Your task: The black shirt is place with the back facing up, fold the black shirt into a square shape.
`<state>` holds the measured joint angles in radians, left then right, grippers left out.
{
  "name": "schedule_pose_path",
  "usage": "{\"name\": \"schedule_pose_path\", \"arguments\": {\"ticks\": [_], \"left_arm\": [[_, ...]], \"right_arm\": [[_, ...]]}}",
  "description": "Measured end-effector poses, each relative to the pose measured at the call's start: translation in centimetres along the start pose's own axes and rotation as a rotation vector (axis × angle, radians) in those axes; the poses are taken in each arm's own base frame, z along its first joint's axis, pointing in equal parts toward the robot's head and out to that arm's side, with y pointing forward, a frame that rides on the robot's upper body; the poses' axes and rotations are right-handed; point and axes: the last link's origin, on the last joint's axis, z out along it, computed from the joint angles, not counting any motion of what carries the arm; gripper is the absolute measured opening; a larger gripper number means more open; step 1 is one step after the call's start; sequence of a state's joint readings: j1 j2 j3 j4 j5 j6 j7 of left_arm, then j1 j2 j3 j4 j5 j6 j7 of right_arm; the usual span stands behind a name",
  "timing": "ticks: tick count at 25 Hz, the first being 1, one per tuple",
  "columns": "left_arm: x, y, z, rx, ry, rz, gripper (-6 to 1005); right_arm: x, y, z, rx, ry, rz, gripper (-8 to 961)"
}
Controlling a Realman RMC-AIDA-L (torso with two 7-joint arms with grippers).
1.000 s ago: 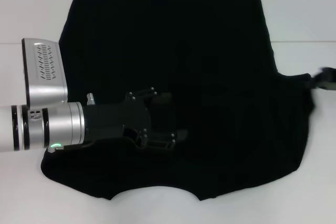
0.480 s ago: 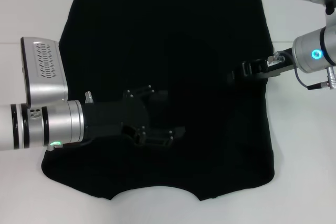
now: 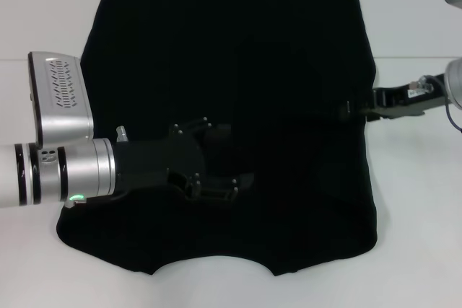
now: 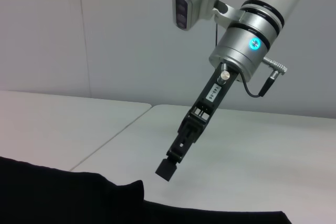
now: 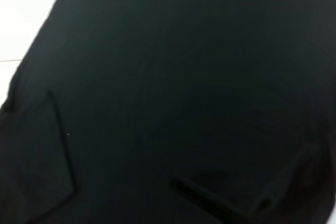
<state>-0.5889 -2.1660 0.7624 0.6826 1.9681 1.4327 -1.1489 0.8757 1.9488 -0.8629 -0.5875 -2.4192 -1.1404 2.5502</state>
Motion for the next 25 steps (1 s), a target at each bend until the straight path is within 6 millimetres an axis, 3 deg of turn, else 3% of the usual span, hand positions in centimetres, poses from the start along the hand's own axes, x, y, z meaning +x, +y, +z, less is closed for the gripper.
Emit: {"name": "schedule_pose_path", "arguments": {"ticks": [6, 12, 15, 20, 25], "left_arm": [[0.1, 0.0, 0.3, -0.006, 0.006, -0.005, 949], [0.2, 0.0, 0.2, 0.005, 0.021, -0.021, 949], [0.2, -0.2, 0.1, 0.018, 0.025, -0.023, 949], [0.0, -0.4, 0.0, 0.037, 0.019, -0.029, 950], [-0.3, -0.3, -0.1, 0.044, 0.017, -0.035, 950]], "right_arm": [[0.7, -0.7, 0.9, 0.024, -0.005, 0.046, 832], [0.0, 0.2, 4.0, 0.087, -0.149, 0.064, 895], [-1.1, 1.2, 4.6, 0.075, -0.25, 0.06, 926], [-2.6, 2.8, 4.1, -0.038, -0.338, 0.067, 947], [-2.6, 2.2, 3.2, -0.077, -0.321, 0.09, 946]]}}
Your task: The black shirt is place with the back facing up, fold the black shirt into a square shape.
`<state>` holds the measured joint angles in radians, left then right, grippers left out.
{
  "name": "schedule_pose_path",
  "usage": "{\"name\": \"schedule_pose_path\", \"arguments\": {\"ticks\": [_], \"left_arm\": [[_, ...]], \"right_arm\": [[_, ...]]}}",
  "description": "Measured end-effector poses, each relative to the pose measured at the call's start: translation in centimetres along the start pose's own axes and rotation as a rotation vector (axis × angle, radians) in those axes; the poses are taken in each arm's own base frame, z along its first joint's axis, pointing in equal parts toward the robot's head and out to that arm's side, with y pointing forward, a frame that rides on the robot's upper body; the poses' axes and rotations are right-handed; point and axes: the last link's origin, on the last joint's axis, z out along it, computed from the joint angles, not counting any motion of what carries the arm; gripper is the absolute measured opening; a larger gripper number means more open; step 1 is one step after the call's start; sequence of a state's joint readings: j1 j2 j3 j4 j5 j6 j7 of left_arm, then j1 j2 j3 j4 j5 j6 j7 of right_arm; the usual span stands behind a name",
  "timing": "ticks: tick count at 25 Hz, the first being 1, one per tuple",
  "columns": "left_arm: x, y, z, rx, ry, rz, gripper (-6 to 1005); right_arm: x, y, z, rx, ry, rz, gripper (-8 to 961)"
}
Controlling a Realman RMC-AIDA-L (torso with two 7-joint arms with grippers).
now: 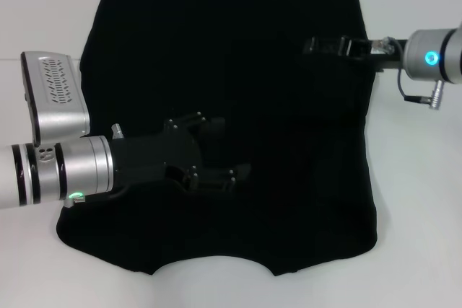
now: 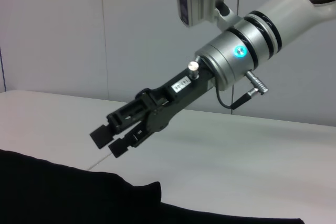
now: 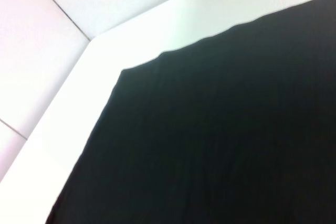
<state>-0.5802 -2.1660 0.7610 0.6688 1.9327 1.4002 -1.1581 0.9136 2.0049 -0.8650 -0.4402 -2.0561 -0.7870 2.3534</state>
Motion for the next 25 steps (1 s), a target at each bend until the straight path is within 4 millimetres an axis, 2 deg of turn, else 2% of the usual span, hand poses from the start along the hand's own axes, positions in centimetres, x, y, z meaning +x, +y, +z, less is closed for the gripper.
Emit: {"name": "schedule_pose_path", "arguments": {"ticks": [10, 17, 21, 25], "left_arm": [[0.2, -0.1, 0.0, 0.0, 0.0, 0.007, 950], [0.2, -0.3, 0.1, 0.007, -0.004, 0.008, 950], [0.2, -0.3, 0.1, 0.011, -0.005, 0.007, 950], [0.2, -0.4, 0.2, 0.016, -0.007, 0.008, 949]], "right_arm": [[2.0, -1.4, -1.7, 0.005, 0.205, 0.023, 945], [2.1, -1.5, -2.6, -0.016, 0.263, 0.026, 943], [2.6, -1.8, -2.4, 0.02, 0.289, 0.013, 940], [3.1, -1.8, -1.4, 0.068, 0.277, -0.006, 938]]}}
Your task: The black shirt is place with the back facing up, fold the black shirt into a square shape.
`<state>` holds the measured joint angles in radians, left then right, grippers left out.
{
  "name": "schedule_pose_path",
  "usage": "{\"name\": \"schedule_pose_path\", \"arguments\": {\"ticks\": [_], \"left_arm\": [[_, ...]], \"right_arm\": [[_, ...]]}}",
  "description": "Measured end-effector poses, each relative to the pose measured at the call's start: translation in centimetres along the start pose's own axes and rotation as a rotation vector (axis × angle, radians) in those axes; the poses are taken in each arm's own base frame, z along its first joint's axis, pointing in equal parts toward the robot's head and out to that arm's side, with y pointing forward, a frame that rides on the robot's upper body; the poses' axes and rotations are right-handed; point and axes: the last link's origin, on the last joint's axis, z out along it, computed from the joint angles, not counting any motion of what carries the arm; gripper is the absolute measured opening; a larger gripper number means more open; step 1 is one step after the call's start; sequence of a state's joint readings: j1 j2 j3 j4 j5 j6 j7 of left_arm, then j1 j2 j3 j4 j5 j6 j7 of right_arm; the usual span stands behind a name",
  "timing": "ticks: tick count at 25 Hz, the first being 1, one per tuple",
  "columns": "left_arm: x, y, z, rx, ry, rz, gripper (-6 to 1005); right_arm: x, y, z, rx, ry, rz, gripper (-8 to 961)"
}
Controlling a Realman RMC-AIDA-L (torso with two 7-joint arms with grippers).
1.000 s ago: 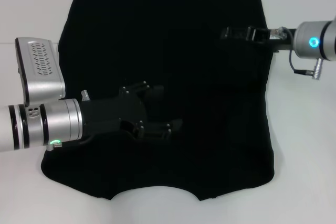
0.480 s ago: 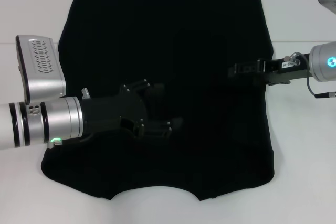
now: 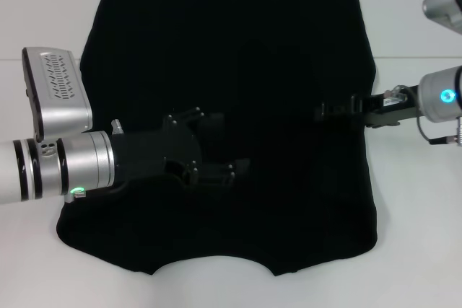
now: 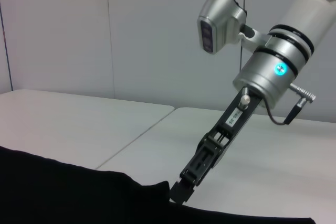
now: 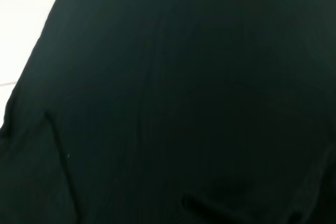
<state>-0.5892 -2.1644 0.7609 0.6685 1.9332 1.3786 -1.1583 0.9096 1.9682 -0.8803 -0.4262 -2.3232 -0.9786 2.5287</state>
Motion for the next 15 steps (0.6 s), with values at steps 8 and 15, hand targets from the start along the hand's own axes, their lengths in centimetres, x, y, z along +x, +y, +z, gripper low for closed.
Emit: {"name": "schedule_pose_path", "arguments": {"ticks": [8, 15], "left_arm": [[0.2, -0.2, 0.0, 0.003, 0.0, 0.009, 949], [-0.1, -0.5, -0.1, 0.03, -0.012, 0.008, 949]], "right_arm": [[-0.6, 1.5, 2.0, 0.035, -0.095, -0.02, 933], [-2.0, 2.3, 2.6, 0.046, -0.225, -0.015, 929]]}}
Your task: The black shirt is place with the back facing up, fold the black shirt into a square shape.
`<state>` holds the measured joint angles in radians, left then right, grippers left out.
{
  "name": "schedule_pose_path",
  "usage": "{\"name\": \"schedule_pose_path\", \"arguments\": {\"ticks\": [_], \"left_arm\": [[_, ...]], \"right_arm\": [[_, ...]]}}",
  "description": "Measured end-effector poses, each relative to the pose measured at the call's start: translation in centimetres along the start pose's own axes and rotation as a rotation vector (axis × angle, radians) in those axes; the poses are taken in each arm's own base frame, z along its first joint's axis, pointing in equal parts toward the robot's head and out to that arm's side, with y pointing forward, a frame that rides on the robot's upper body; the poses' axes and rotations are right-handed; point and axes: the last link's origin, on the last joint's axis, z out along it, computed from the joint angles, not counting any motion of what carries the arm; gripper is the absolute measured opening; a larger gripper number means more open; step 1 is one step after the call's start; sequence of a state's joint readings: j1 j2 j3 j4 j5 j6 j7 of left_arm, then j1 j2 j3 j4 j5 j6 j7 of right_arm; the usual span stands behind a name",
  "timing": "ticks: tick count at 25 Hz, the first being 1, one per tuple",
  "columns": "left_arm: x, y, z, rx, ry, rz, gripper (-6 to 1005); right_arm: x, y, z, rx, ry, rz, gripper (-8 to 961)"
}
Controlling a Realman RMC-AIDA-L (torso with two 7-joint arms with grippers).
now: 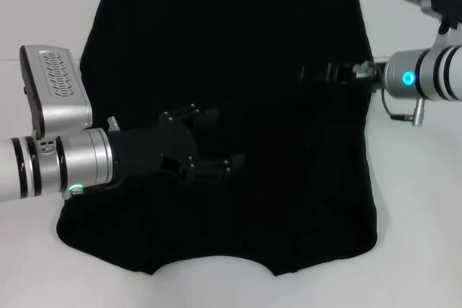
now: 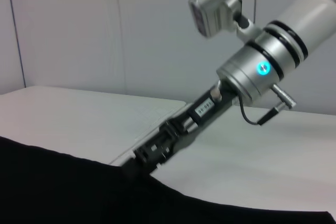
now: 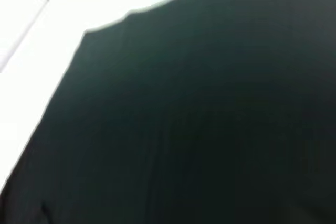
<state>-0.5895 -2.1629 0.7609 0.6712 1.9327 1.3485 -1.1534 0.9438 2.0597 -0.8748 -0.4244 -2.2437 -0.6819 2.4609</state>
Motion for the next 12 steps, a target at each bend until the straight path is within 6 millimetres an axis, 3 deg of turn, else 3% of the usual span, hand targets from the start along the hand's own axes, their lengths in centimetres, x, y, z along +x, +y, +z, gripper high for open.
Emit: {"name": "schedule_pose_path", "arguments": {"ticks": [6, 12], "left_arm": [[-0.2, -0.3, -0.3, 0.027, 0.007, -0.019, 950], [0.1, -0.5, -1.1, 0.036, 0.048, -0.092, 950]], "right_arm": [[-1.8, -0.1, -0.6, -0.027, -0.057, 0.002, 926], [-1.1, -0.8, -1.8, -0.097, -0.019, -0.026, 922]]}}
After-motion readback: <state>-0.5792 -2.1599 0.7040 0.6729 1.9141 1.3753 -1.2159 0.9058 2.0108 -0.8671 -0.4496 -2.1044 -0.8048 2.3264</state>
